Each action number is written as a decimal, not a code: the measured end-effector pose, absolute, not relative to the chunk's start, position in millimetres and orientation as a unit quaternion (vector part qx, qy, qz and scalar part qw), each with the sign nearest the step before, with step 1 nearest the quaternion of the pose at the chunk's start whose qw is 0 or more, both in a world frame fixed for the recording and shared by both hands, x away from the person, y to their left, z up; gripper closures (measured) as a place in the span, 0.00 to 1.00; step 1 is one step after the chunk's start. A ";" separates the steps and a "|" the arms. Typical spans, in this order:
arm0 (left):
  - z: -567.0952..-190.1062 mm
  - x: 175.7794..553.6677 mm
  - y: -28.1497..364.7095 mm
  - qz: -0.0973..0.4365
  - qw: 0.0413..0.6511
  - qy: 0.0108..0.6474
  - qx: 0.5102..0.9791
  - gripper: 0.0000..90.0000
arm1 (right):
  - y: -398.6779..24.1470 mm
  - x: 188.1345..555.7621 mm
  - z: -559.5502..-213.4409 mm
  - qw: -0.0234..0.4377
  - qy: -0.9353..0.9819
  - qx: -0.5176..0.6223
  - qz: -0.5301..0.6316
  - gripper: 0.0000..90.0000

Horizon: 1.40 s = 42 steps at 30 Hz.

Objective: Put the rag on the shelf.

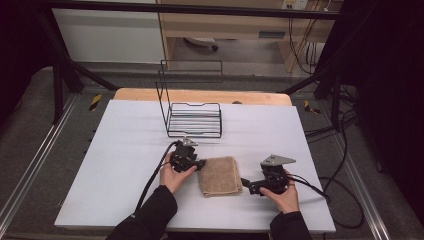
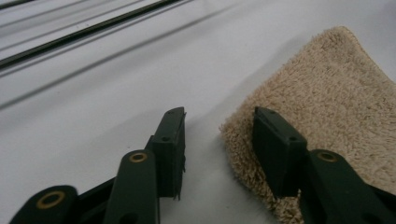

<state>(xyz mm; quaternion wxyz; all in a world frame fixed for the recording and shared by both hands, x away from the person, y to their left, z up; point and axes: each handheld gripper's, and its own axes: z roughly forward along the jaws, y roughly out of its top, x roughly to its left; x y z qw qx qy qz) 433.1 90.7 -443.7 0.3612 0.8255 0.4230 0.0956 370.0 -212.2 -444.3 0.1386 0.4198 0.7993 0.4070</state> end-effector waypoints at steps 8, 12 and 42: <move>-445.1 429.6 84.2 0.090 0.362 0.420 0.827 0.74 | -212.6 370.1 -442.9 0.137 0.796 0.423 0.410 0.02; -445.3 428.7 82.9 0.084 0.362 0.418 0.829 0.82 | -213.1 370.7 -442.4 0.136 0.796 0.422 0.412 0.02; -448.2 422.2 77.0 0.113 0.359 0.397 0.837 0.90 | -193.1 399.5 -437.7 0.139 0.776 0.440 0.429 0.09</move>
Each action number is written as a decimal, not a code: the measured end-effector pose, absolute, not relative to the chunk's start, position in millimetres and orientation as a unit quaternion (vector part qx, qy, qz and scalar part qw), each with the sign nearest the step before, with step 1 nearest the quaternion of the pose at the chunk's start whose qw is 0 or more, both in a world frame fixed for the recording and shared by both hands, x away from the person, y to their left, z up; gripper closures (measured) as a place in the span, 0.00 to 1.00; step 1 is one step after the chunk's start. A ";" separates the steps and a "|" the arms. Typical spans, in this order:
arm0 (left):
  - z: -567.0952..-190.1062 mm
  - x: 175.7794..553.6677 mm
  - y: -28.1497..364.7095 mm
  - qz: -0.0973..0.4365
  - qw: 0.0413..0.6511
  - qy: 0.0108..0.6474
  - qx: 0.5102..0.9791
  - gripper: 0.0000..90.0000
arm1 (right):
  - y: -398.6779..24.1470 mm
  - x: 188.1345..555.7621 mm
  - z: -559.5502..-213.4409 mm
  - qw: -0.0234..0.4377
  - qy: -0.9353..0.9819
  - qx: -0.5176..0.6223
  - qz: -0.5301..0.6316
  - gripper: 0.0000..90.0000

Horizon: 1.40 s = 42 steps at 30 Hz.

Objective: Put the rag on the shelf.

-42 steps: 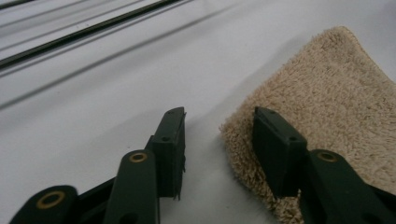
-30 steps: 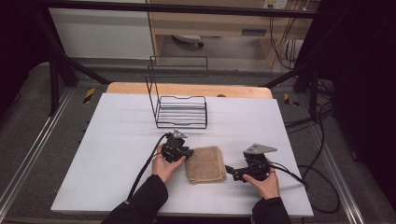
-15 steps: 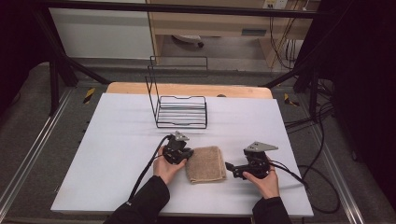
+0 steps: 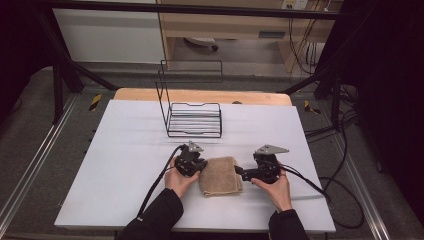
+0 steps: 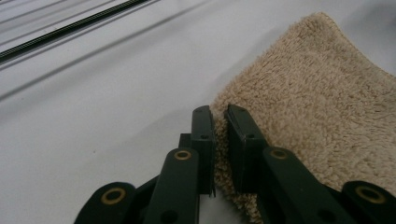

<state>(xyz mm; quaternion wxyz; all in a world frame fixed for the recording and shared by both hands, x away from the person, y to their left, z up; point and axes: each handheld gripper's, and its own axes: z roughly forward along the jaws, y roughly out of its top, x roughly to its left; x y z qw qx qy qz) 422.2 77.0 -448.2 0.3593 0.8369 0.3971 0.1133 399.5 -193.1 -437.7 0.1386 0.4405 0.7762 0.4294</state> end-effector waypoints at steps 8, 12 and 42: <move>-448.5 422.4 77.1 0.114 0.361 0.396 0.837 0.90 | -186.6 418.9 -443.8 0.134 0.774 0.450 0.425 0.25; -448.7 422.5 77.1 0.114 0.361 0.394 0.837 0.91 | -183.9 423.6 -448.0 0.124 0.777 0.448 0.425 0.36; -449.5 424.7 81.9 0.097 0.373 0.399 0.832 0.91 | -164.9 428.8 -455.7 0.051 0.774 0.478 0.412 0.91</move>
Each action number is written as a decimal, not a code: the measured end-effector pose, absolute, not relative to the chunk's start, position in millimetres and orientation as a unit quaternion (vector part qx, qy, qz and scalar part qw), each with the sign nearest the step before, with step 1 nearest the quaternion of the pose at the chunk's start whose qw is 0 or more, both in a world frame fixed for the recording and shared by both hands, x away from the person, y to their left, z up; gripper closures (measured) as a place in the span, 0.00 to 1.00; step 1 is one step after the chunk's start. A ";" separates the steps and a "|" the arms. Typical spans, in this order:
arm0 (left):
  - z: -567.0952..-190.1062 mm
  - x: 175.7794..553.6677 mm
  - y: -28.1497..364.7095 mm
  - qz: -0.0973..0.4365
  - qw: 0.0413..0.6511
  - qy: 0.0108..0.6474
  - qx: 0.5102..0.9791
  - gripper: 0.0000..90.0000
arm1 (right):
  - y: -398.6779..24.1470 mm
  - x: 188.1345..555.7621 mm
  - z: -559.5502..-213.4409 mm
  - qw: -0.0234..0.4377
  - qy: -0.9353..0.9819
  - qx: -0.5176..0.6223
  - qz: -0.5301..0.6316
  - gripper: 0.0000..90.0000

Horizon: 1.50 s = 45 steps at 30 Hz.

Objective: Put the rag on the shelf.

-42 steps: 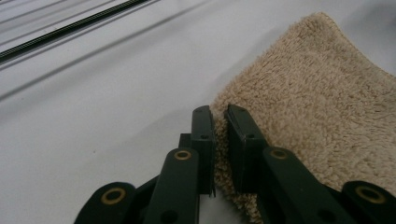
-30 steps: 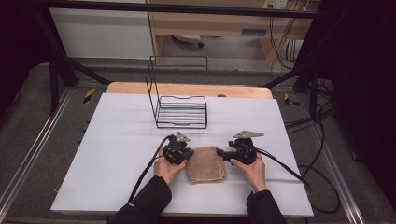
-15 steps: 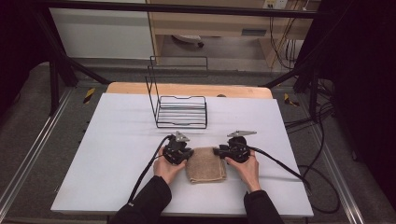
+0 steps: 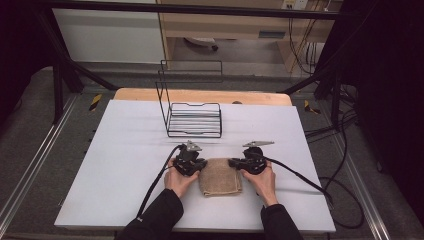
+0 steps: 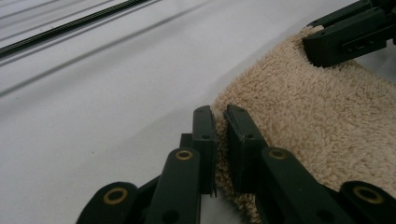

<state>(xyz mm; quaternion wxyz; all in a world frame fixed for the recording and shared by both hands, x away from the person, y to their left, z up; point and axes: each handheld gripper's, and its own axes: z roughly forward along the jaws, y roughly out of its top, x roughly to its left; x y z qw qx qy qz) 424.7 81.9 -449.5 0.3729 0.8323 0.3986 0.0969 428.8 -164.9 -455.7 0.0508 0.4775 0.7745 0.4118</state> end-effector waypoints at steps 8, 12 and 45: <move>-447.9 427.6 88.1 0.070 0.385 0.406 0.826 0.94 | -165.7 427.4 -453.1 0.051 0.773 0.477 0.415 0.92; -444.2 424.8 89.8 0.070 0.396 0.406 0.821 0.94 | -167.1 424.9 -449.3 0.052 0.773 0.473 0.419 0.92; -400.5 398.1 100.1 0.098 0.467 0.365 0.799 0.95 | -175.6 396.2 -402.2 0.101 0.753 0.430 0.489 0.93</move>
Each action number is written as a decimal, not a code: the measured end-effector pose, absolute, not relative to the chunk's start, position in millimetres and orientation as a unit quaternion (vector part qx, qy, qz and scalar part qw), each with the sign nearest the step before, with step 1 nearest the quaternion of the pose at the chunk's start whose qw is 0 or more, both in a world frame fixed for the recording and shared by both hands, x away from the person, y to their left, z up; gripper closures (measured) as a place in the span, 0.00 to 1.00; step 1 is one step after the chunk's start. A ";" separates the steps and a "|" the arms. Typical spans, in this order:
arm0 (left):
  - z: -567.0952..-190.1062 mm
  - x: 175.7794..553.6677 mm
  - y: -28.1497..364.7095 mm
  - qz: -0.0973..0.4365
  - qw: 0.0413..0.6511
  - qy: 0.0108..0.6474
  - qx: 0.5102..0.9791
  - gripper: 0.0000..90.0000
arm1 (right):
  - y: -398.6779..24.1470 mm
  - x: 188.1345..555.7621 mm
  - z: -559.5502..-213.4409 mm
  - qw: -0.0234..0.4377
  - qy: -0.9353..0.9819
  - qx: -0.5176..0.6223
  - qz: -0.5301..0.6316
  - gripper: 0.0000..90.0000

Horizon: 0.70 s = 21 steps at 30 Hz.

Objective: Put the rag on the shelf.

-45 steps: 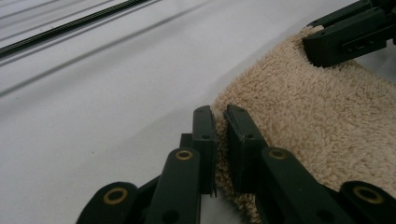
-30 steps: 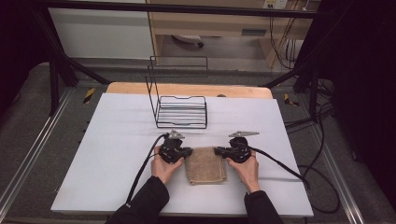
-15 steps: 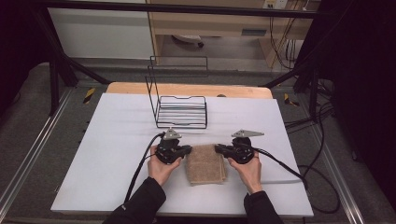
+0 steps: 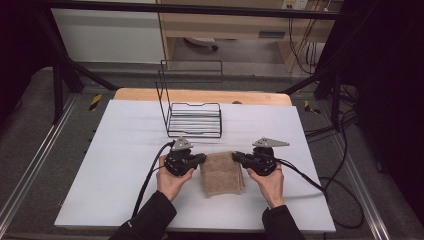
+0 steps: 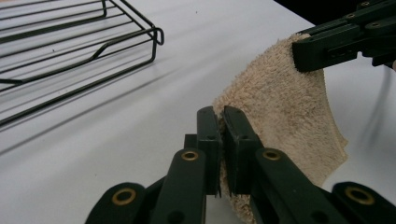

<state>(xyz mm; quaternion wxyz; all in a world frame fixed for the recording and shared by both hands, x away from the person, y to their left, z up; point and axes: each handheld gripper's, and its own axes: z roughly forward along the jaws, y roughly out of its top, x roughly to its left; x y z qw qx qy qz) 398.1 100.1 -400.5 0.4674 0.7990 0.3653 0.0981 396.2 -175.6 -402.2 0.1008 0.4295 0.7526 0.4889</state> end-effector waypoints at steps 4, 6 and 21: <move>-394.3 395.7 99.3 0.103 0.474 0.360 0.797 0.95 | -177.4 393.1 -395.5 0.110 0.750 0.424 0.495 0.93; -391.0 394.9 99.0 0.106 0.476 0.358 0.797 0.95 | -177.8 391.4 -392.2 0.113 0.747 0.423 0.499 0.93; -368.0 391.3 102.5 0.124 0.495 0.346 0.787 0.95 | -178.0 381.0 -369.8 0.143 0.732 0.408 0.526 0.93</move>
